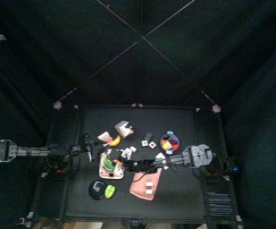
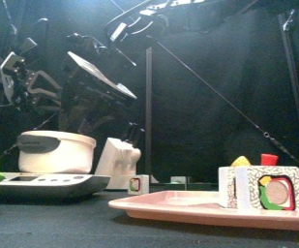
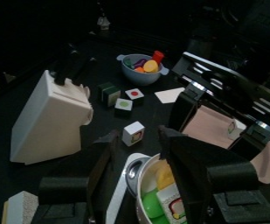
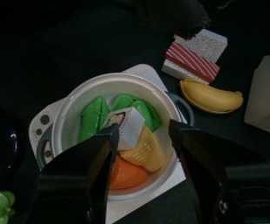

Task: Grab sushi piece

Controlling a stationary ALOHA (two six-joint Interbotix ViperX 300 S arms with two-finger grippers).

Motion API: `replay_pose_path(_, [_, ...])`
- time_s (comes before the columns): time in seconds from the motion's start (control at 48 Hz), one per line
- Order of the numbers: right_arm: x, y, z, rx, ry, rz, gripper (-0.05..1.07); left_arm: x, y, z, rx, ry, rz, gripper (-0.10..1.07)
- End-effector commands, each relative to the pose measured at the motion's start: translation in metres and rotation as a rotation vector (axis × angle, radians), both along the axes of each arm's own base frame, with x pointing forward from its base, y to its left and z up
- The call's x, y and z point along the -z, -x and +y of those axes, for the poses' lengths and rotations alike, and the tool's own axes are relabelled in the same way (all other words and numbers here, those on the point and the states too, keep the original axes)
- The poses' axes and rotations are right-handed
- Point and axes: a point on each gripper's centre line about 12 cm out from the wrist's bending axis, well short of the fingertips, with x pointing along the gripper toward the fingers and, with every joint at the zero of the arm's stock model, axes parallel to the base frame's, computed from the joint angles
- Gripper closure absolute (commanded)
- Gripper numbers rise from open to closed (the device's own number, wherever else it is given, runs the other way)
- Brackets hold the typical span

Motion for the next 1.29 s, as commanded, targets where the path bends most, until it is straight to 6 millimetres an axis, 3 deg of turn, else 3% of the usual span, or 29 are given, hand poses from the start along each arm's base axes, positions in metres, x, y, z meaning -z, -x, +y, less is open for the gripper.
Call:
replay_pose_path(0.0, [-0.032,0.01,0.0,0.014,-0.002,-0.042,0.18,-0.005,-0.003,0.001,-0.002,-0.005,-0.014,0.17])
replay_pose_path(0.125, [-0.038,0.036,0.009,0.043,-0.021,0.005,0.18,-0.006,-0.004,0.001,-0.001,-0.007,-0.019,0.17])
replay_pose_path(0.542, [-0.018,0.124,0.084,-0.048,-0.163,0.157,0.18,-0.005,-0.003,0.001,-0.002,-0.006,-0.013,0.17])
replay_pose_path(0.75, [0.006,0.166,0.122,-0.13,-0.172,0.257,0.18,-0.005,-0.003,0.001,-0.001,-0.004,-0.013,0.17])
replay_pose_path(0.854, [0.014,0.178,0.134,-0.146,-0.192,0.293,0.19,-0.005,-0.003,0.001,-0.002,-0.003,-0.013,0.17])
replay_pose_path(1.271, [0.029,0.183,0.131,-0.123,-0.173,0.348,0.19,-0.004,-0.003,0.001,-0.002,-0.003,-0.012,0.17])
